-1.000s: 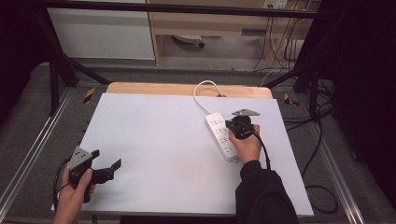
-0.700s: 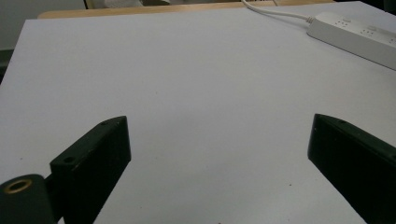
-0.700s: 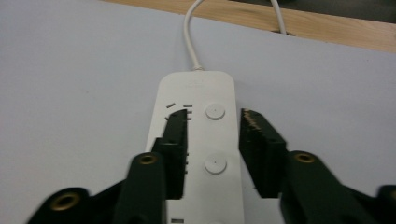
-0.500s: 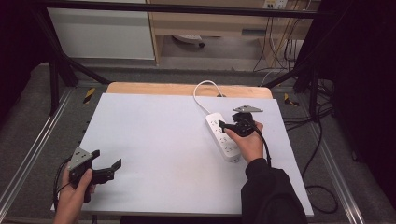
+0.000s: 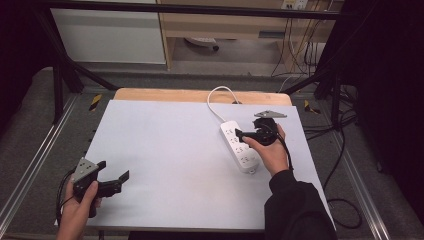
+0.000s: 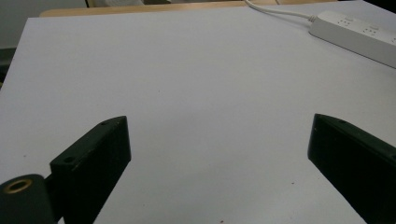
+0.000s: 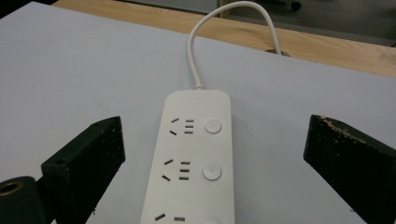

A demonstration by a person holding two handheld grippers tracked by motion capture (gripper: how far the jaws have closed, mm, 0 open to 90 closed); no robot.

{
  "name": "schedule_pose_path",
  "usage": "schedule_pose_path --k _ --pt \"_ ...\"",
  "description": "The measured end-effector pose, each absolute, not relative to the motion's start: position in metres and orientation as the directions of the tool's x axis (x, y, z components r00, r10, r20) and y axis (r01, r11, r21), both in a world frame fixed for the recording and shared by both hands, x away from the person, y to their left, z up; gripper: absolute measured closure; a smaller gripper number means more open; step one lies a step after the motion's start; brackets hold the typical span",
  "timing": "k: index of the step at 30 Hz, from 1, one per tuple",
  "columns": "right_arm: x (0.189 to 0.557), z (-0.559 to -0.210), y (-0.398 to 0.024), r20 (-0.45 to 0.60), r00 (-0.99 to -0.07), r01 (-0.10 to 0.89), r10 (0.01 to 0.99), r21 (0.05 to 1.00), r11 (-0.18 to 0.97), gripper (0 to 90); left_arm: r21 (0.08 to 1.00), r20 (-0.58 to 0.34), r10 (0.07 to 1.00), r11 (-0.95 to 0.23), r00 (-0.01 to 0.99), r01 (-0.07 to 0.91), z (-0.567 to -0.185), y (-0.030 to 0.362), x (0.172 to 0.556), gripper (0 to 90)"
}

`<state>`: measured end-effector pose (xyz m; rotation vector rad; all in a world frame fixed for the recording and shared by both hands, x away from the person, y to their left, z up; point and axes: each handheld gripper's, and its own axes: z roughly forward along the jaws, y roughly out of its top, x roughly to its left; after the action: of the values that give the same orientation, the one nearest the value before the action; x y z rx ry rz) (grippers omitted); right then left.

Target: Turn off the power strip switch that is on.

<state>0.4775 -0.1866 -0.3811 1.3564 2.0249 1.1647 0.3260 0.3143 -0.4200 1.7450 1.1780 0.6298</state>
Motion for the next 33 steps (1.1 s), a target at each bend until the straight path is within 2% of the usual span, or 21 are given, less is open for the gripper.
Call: schedule_pose_path --k 28,33 --pt "0.43 -0.352 -0.213 0.039 -0.473 0.388 0.88 0.906 0.168 6.5 0.888 -0.074 0.907 -0.129 0.414 0.441 -0.42 0.315 0.325 5.9" --pt "0.419 -0.348 -0.22 0.033 -0.47 0.361 0.882 0.919 0.158 4.5 0.889 -0.076 0.906 -0.127 0.416 0.44 -0.42 0.316 0.325 5.9"
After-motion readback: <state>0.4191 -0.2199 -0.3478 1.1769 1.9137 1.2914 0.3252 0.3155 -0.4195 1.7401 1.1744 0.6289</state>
